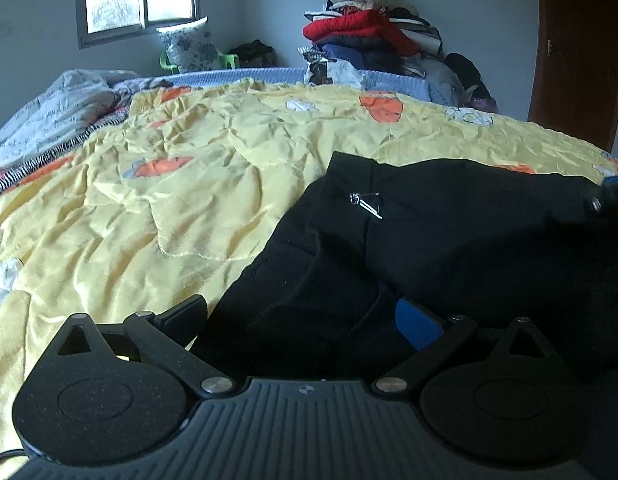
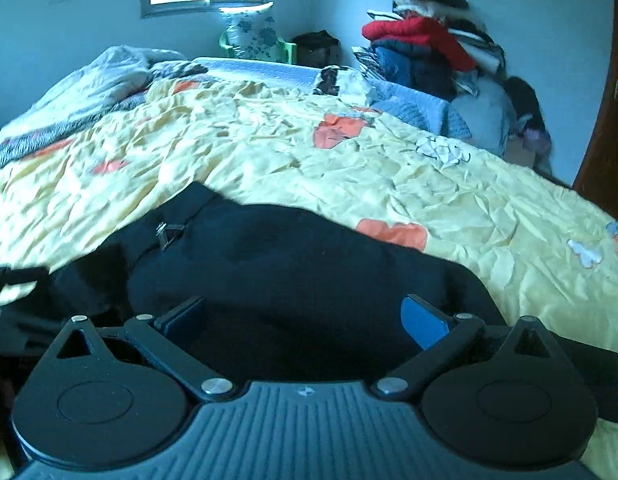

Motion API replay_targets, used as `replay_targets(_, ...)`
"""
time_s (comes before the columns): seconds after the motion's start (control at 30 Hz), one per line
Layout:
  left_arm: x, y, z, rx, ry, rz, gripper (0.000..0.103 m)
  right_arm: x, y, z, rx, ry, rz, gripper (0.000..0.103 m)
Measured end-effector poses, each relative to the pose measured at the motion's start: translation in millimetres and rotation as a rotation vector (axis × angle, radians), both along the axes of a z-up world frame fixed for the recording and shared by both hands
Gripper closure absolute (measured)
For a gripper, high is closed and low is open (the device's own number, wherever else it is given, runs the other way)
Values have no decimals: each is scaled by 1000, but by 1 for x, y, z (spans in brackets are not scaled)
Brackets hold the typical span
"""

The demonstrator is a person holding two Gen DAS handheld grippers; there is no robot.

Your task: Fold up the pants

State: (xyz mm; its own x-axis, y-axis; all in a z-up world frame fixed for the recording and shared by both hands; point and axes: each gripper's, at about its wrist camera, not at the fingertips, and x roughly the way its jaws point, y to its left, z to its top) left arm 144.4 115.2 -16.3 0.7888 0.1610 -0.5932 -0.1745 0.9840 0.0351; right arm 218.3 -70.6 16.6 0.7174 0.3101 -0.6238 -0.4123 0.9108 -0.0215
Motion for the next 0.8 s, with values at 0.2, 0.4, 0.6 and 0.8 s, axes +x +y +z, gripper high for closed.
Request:
replay_targets(0.2,2,3,-1,-27,9,5,0,24,1,1,0,-29,27,0)
replay_targets(0.4,2,5,-2,-48,14,8,0,41,10,0,-101,-51,68,0)
replay_targets(0.6,2,6,-2,-54,15,8,0,59,10,0,-167,-76,137,0)
replay_targets(0.8,2,6,-2,-57,15,9,0,89,-3,-4,-68,6,166,0)
